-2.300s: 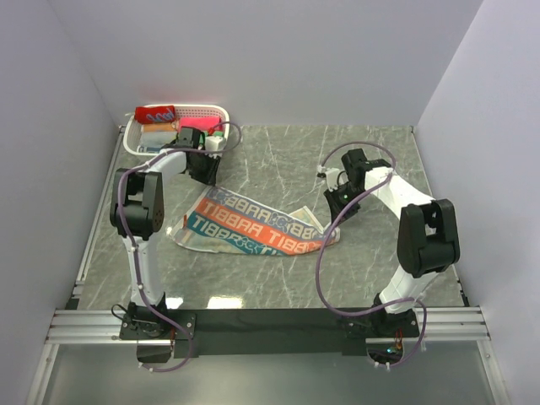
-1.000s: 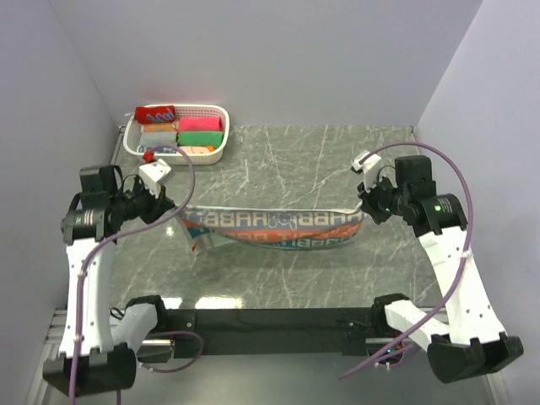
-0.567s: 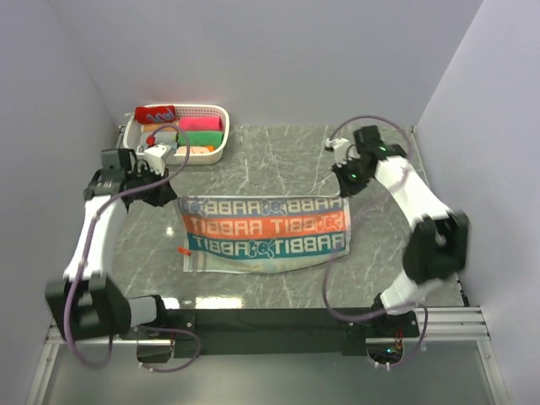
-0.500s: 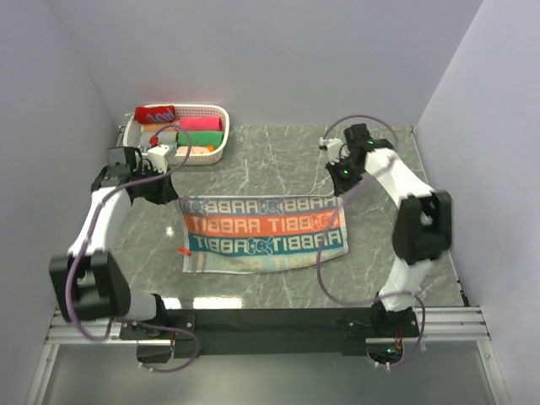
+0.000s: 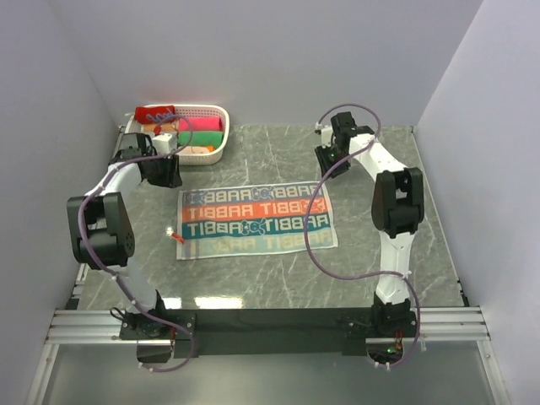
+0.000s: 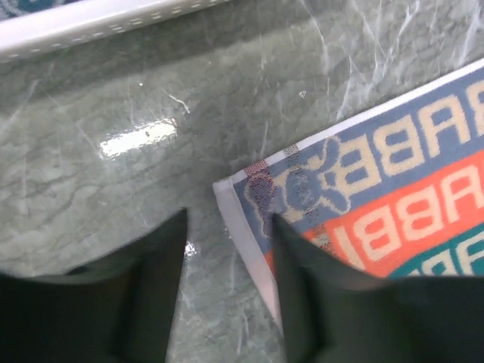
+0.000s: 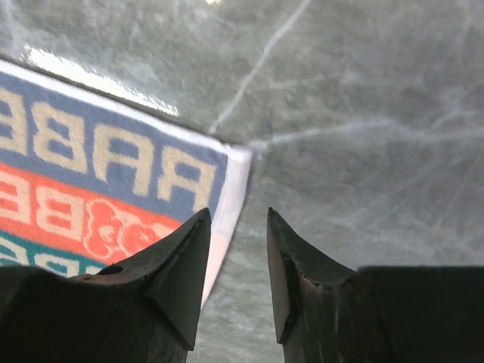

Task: Roll the towels
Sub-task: Flatten the towel

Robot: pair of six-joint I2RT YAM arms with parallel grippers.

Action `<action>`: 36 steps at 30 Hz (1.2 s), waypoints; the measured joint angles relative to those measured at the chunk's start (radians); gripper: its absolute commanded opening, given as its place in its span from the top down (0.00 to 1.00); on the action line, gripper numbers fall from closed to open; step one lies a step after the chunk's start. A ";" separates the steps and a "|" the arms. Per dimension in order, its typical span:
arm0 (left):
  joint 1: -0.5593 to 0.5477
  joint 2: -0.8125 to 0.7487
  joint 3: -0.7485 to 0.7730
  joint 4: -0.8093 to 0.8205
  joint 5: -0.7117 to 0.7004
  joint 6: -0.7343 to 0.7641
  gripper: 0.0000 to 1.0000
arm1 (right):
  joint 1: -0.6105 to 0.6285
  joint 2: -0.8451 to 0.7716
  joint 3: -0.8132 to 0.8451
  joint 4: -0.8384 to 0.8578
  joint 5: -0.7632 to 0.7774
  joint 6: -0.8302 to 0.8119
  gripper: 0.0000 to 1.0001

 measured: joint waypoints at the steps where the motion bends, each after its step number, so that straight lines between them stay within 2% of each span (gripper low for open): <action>1: 0.000 -0.004 0.002 -0.004 0.000 0.000 0.41 | -0.003 -0.007 -0.007 -0.002 0.003 0.002 0.59; 3: 0.003 -0.027 0.001 -0.029 -0.001 0.007 0.41 | -0.014 -0.040 -0.052 0.002 -0.002 0.002 0.62; 4: 0.003 -0.043 0.000 -0.046 0.000 0.013 0.42 | -0.021 -0.068 -0.085 -0.007 -0.005 -0.001 0.68; 6: 0.008 -0.091 -0.001 -0.107 0.014 0.054 0.51 | -0.034 -0.136 -0.161 -0.020 -0.015 -0.019 0.75; 7: 0.010 -0.116 -0.004 -0.142 0.028 0.079 0.57 | -0.040 -0.175 -0.200 -0.037 -0.023 -0.030 0.83; 10: 0.014 -0.205 -0.035 -0.262 0.075 0.163 0.62 | -0.045 -0.268 -0.278 -0.095 -0.047 -0.048 0.93; 11: 0.014 -0.235 -0.058 -0.302 0.090 0.193 0.67 | -0.040 -0.293 -0.303 -0.108 -0.059 -0.050 0.95; 16: 0.013 -0.330 -0.211 -0.486 0.125 0.327 0.76 | 0.002 -0.374 -0.479 -0.130 -0.091 -0.030 0.98; 20: 0.010 -0.391 -0.341 -0.563 0.092 0.393 0.76 | 0.039 -0.379 -0.581 -0.130 -0.082 -0.001 1.00; 28: -0.043 -0.413 -0.423 -0.518 0.016 0.365 0.76 | 0.057 -0.379 -0.591 -0.091 -0.078 0.049 1.00; 36: -0.096 -0.394 -0.446 -0.452 -0.019 0.286 0.76 | 0.143 -0.398 -0.661 -0.061 -0.059 0.066 1.00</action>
